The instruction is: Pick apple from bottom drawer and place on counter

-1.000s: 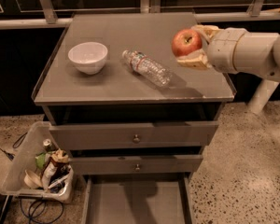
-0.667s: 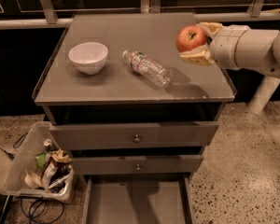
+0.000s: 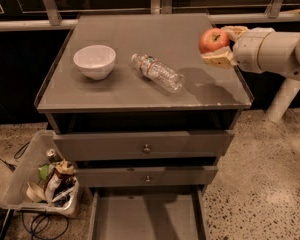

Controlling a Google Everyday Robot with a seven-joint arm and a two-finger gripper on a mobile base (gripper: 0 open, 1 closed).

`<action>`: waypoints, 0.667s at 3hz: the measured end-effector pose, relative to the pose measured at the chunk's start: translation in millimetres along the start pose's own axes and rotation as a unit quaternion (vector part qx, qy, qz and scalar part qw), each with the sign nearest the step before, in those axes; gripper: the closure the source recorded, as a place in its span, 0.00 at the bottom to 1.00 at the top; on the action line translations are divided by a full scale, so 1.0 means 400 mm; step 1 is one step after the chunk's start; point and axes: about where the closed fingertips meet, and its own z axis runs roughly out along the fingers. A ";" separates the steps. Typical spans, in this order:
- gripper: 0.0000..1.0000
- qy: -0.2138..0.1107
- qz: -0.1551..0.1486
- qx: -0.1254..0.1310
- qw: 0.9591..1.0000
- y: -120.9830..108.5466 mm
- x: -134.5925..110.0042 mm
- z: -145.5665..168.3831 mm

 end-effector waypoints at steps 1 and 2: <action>1.00 0.009 0.020 0.002 1.000 -0.020 0.040 0.007; 1.00 0.024 0.030 -0.017 0.999 -0.006 0.086 0.030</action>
Offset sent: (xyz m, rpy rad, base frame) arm 0.0168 -0.0247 -0.0564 0.0144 0.1480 -0.0141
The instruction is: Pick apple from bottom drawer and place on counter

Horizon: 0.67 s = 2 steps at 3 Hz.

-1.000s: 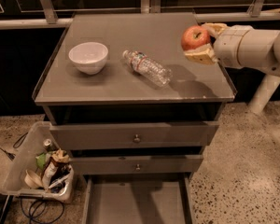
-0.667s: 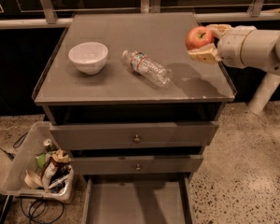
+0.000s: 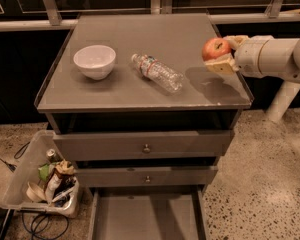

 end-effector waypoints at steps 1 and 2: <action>1.00 0.013 0.014 -0.022 1.000 0.023 0.048 0.032; 1.00 0.028 0.028 -0.049 0.998 0.061 0.097 0.079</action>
Offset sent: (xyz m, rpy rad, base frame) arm 0.0137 0.0120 -0.0873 0.0208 0.1973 0.0465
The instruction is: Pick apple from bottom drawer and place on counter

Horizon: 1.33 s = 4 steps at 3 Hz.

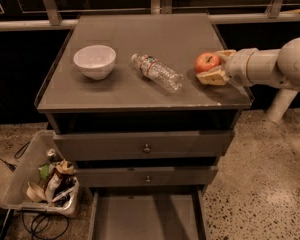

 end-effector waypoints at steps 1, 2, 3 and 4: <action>0.82 0.000 0.000 -0.001 1.000 0.001 0.001 0.002; 0.59 0.000 0.000 -0.001 1.000 0.001 0.001 0.002; 0.36 0.000 0.000 -0.001 1.000 0.001 0.001 0.002; 0.13 0.000 0.000 -0.001 1.000 0.002 0.001 0.002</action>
Offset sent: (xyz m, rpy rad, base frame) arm 0.0001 0.0005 -0.0009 0.0003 0.0021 0.0010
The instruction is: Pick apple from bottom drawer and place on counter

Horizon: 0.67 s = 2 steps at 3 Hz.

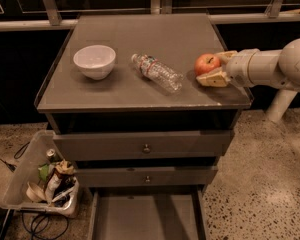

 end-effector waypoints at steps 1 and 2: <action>0.00 0.000 0.000 0.000 1.000 0.000 0.000 0.000; 0.00 0.000 0.000 0.000 1.000 0.000 0.000 0.000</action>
Offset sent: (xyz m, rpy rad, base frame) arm 0.0000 0.0000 0.0000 0.0000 0.0000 0.0000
